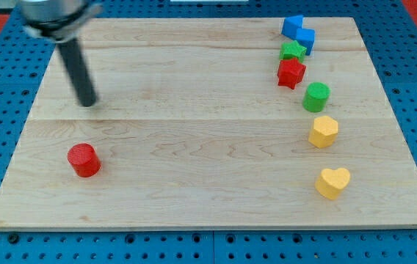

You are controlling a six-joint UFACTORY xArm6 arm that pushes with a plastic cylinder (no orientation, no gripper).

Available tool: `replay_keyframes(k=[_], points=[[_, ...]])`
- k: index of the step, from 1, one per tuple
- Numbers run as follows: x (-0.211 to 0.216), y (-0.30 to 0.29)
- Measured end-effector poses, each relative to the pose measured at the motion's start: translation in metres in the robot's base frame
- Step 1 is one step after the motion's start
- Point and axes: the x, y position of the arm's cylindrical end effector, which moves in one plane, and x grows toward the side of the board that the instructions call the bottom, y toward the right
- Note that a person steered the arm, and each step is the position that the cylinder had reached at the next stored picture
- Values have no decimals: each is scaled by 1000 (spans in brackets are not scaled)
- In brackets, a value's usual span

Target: Push the red circle towards the center of the board

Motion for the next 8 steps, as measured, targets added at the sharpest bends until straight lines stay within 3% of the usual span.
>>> replay_keyframes(k=[2,3,6,7,8], points=[[88,-71],[108,-44],[116,136],[105,150],[96,126]])
